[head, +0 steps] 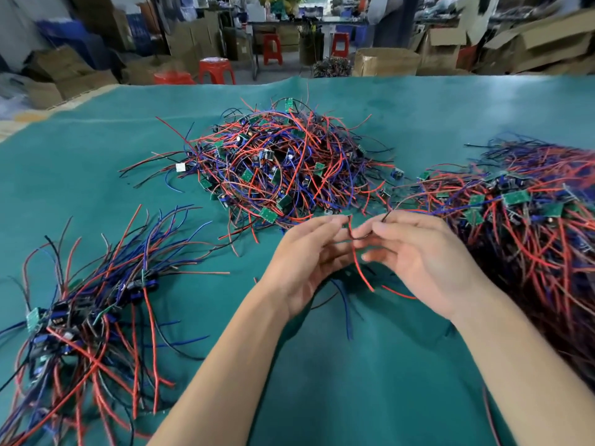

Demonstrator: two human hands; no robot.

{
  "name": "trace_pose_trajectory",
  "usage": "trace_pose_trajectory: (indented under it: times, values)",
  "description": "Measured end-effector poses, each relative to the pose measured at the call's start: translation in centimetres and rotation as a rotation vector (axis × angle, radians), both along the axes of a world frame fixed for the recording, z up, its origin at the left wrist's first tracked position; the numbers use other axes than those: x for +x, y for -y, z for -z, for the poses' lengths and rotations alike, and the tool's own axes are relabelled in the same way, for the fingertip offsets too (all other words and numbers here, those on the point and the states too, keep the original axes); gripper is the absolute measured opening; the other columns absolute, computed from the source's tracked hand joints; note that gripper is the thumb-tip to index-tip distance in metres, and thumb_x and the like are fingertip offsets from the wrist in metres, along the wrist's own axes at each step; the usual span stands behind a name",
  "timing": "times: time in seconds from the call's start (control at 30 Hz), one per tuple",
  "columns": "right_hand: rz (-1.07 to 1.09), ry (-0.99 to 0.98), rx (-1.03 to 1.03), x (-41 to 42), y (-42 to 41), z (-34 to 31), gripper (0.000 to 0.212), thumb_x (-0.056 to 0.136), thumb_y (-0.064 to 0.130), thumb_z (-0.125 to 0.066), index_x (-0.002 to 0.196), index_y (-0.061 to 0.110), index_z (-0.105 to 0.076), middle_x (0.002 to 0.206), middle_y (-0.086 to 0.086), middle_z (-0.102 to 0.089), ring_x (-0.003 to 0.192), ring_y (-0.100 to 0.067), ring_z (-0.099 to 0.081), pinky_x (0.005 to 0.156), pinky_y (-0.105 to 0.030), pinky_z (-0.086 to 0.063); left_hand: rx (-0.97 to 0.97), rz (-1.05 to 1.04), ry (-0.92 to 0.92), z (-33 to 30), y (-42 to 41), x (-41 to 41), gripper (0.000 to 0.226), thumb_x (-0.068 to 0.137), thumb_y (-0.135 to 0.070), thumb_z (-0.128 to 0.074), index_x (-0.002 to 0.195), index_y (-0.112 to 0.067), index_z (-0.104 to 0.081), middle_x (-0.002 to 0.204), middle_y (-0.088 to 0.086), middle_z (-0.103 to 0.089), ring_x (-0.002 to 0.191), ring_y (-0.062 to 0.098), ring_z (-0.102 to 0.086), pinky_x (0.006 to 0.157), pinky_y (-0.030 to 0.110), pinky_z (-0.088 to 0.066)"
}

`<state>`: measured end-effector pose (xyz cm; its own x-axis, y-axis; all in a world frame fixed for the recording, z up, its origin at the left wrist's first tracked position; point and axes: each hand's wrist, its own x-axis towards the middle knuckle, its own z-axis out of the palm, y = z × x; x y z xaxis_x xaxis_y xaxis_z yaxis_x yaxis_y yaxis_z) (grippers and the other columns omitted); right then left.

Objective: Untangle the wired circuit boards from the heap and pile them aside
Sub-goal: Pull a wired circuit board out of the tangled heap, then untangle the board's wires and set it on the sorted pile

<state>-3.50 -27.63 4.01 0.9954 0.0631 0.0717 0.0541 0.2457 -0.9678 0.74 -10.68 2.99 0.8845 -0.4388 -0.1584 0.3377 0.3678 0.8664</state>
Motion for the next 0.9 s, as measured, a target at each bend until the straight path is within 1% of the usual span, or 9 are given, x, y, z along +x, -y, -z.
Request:
trace_pose_trajectory:
  times: [0.07, 0.17, 0.27, 0.33, 0.4, 0.5, 0.67, 0.8, 0.9]
  values:
    - [-0.106, 0.011, -0.045, -0.1, -0.2, 0.2, 0.009, 0.077, 0.005, -0.072, 0.079, 0.004, -0.081, 0.091, -0.017, -0.076, 0.083, -0.024, -0.071, 0.071, -0.027, -0.058, 0.008, -0.025, 0.013, 0.1, 0.1, 0.0, 0.023, 0.1, -0.01, -0.053, 0.122, -0.003, -0.055, 0.09, 0.005, -0.075, 0.074, 0.014, -0.07, 0.069, 0.026, -0.058]
    - [-0.325, -0.005, -0.104, -0.2, 0.0, 0.4, 0.016, 0.074, 0.004, -0.074, 0.087, -0.001, -0.082, 0.092, -0.02, -0.076, 0.085, -0.024, -0.07, 0.077, -0.029, -0.058, -0.002, -0.034, 0.004, 0.1, -0.1, -0.1, 0.034, 0.098, -0.003, -0.055, 0.128, 0.01, -0.046, 0.103, 0.018, -0.072, 0.07, 0.017, -0.07, 0.054, 0.026, -0.054]
    - [-0.448, -0.034, -0.16, -0.4, 0.3, 0.4, 0.027, 0.068, 0.003, -0.073, 0.094, 0.0, -0.081, 0.095, -0.022, -0.076, 0.088, -0.023, -0.071, 0.08, -0.03, -0.057, -0.044, -0.026, -0.004, 0.4, -0.1, 0.0, 0.022, 0.098, 0.001, -0.053, 0.119, 0.006, -0.051, 0.097, 0.017, -0.072, 0.067, 0.017, -0.07, 0.056, 0.027, -0.056]
    - [-0.33, -0.044, -0.141, -0.2, 0.2, 0.3, 0.024, 0.067, -0.002, -0.064, 0.084, 0.003, -0.081, 0.088, -0.022, -0.075, 0.083, -0.024, -0.07, 0.072, -0.029, -0.057, -0.035, -0.016, 0.021, 0.6, -0.2, 0.2, 0.015, 0.098, 0.0, -0.053, 0.113, 0.001, -0.054, 0.094, 0.014, -0.073, 0.066, 0.016, -0.069, 0.06, 0.027, -0.057]
    - [-0.015, -0.054, -0.198, 0.4, 0.3, 0.4, 0.014, 0.072, 0.004, -0.063, 0.071, 0.008, -0.077, 0.076, -0.016, -0.072, 0.071, -0.022, -0.067, 0.059, -0.027, -0.052, -0.01, -0.004, 0.046, 0.8, -0.1, 0.3, 0.011, 0.099, -0.002, -0.052, 0.109, -0.004, -0.056, 0.091, 0.011, -0.074, 0.068, 0.015, -0.069, 0.067, 0.026, -0.058]
    - [0.293, -0.089, -0.298, 1.1, 0.5, 1.0, 0.013, 0.091, 0.01, -0.072, 0.078, 0.013, -0.076, 0.075, -0.007, -0.071, 0.068, -0.02, -0.064, 0.051, -0.026, -0.049, 0.02, 0.027, 0.07, 0.9, -0.1, 0.2, 0.01, 0.1, -0.004, -0.051, 0.105, -0.009, -0.058, 0.087, 0.007, -0.074, 0.069, 0.013, -0.069, 0.069, 0.022, -0.056]
    - [0.253, -0.085, -0.232, 0.8, -0.6, 1.2, 0.014, 0.095, 0.019, -0.069, 0.088, 0.015, -0.08, 0.092, -0.001, -0.077, 0.067, -0.012, -0.062, 0.053, -0.023, -0.046, 0.098, 0.222, 0.12, 0.8, 0.3, -0.6, 0.026, 0.105, -0.011, -0.043, 0.112, 0.008, -0.058, 0.078, 0.006, -0.071, 0.061, 0.01, -0.064, 0.061, 0.018, -0.052]
    - [0.263, -0.116, -0.149, 0.9, -0.3, 1.2, 0.012, 0.093, 0.016, -0.071, 0.094, 0.01, -0.082, 0.082, -0.005, -0.074, 0.064, -0.02, -0.063, 0.057, -0.029, -0.042, 0.13, 0.253, 0.168, 0.8, 0.3, -0.8, 0.02, 0.102, -0.013, -0.05, 0.095, 0.0, -0.064, 0.071, 0.007, -0.067, 0.055, 0.012, -0.057, 0.056, 0.019, -0.046]
    - [0.235, -0.091, -0.164, 0.9, 0.0, 1.2, 0.013, 0.093, 0.018, -0.071, 0.092, 0.014, -0.083, 0.074, -0.006, -0.07, 0.062, -0.017, -0.062, 0.055, -0.024, -0.043, 0.146, 0.238, 0.208, 0.9, 0.4, -0.9, 0.023, 0.099, -0.017, -0.056, 0.096, 0.003, -0.068, 0.062, 0.004, -0.058, 0.05, 0.011, -0.046, 0.051, 0.019, -0.038]
